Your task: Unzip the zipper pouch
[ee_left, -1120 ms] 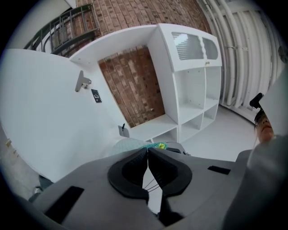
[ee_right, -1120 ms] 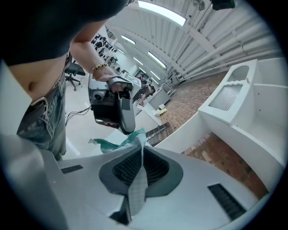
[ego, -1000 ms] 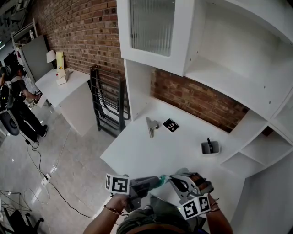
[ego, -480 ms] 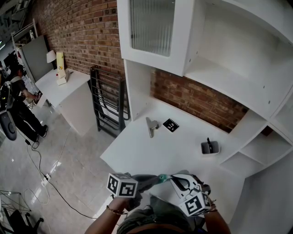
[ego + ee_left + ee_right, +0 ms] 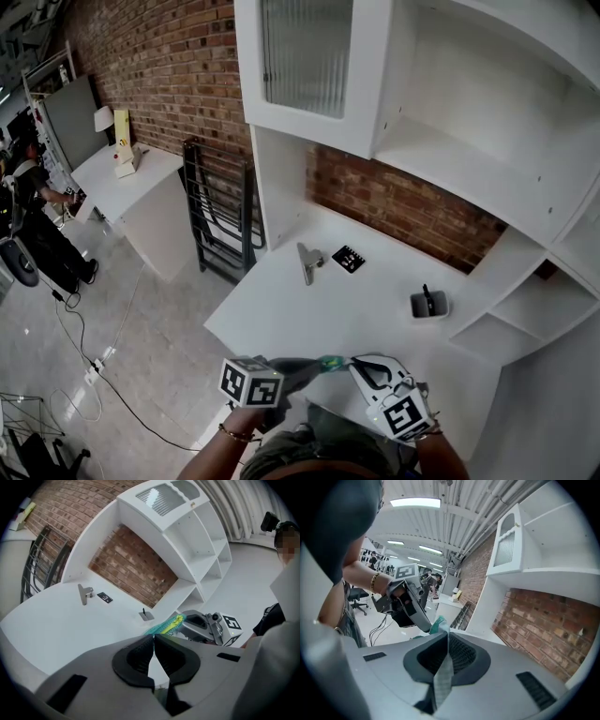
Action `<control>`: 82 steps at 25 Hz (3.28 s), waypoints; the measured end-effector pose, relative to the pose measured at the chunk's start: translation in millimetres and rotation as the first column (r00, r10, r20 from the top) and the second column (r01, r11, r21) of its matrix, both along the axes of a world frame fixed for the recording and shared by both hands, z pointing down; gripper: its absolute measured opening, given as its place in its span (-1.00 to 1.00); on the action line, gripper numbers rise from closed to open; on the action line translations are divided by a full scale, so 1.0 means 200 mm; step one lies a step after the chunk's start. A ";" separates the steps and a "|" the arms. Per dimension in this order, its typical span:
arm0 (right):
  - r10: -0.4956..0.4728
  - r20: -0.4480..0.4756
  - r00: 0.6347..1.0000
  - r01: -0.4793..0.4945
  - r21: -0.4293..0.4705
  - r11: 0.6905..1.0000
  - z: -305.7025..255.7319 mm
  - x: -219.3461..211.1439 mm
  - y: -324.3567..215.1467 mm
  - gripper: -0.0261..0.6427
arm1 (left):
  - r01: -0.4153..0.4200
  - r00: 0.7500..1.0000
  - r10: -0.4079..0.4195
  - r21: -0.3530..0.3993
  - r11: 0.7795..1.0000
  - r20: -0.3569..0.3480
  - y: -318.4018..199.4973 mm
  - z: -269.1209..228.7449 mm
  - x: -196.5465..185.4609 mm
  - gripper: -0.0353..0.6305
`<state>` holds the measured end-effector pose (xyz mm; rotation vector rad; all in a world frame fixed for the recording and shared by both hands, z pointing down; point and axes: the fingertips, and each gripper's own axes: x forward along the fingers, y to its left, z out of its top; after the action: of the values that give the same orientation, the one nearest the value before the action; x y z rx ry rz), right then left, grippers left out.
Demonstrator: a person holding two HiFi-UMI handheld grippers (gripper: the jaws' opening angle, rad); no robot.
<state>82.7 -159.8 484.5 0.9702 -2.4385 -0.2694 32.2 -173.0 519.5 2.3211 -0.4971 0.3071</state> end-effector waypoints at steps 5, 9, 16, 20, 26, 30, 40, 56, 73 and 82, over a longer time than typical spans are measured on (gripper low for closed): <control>0.038 0.065 0.997 -0.037 -0.030 0.999 0.00 0.02 -0.03 -0.89 | 0.026 0.997 -0.030 0.052 0.998 0.074 -0.03 0.04 -0.04 -0.87; 0.070 0.089 0.994 -0.065 -0.058 0.996 0.01 0.06 -0.04 -0.89 | 0.028 0.996 -0.032 0.050 0.998 0.086 -0.04 0.07 -0.04 -0.87; 0.104 0.119 0.987 -0.095 -0.082 0.992 0.01 0.09 -0.08 -0.89 | 0.022 0.986 -0.040 0.111 0.994 0.163 -0.09 0.09 -0.06 -0.86; 0.124 0.148 0.981 -0.109 -0.105 0.989 0.03 0.08 -0.10 -0.89 | 0.021 0.976 -0.051 0.139 0.990 0.212 -0.11 0.12 -0.07 -0.86; 0.129 0.161 0.979 -0.110 -0.122 0.986 0.04 0.09 -0.11 -0.89 | 0.021 0.969 -0.058 0.153 0.988 0.242 -0.13 0.15 -0.09 -0.86; 0.137 0.171 0.976 -0.115 -0.135 0.984 0.04 0.10 -0.10 -0.89 | 0.029 0.968 -0.062 0.139 0.990 0.243 -0.12 0.16 -0.08 -0.86; 0.154 0.182 0.971 -0.129 -0.144 0.981 0.03 0.12 -0.09 -0.89 | 0.039 0.955 -0.082 0.154 0.987 0.284 -0.14 0.19 -0.11 -0.85; 0.177 0.186 0.966 -0.153 -0.134 0.979 0.00 0.18 -0.12 -0.89 | 0.069 0.924 -0.128 0.172 0.983 0.360 -0.15 0.28 -0.26 -0.85; 0.169 0.172 0.970 -0.157 -0.085 0.984 -0.04 0.15 -0.31 -0.89 | 0.195 0.910 -0.279 0.276 0.941 0.307 -0.15 0.30 -0.36 -0.74; 0.241 0.298 0.924 -0.204 -0.150 0.967 -0.03 0.14 -0.63 -0.89 | 0.212 0.916 -0.291 0.281 0.936 0.277 -0.08 0.31 -0.35 -0.74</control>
<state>111.6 -285.7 477.8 1.3096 -2.5550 0.1166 -37.0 -189.0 581.7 2.4167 -1.0393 0.5188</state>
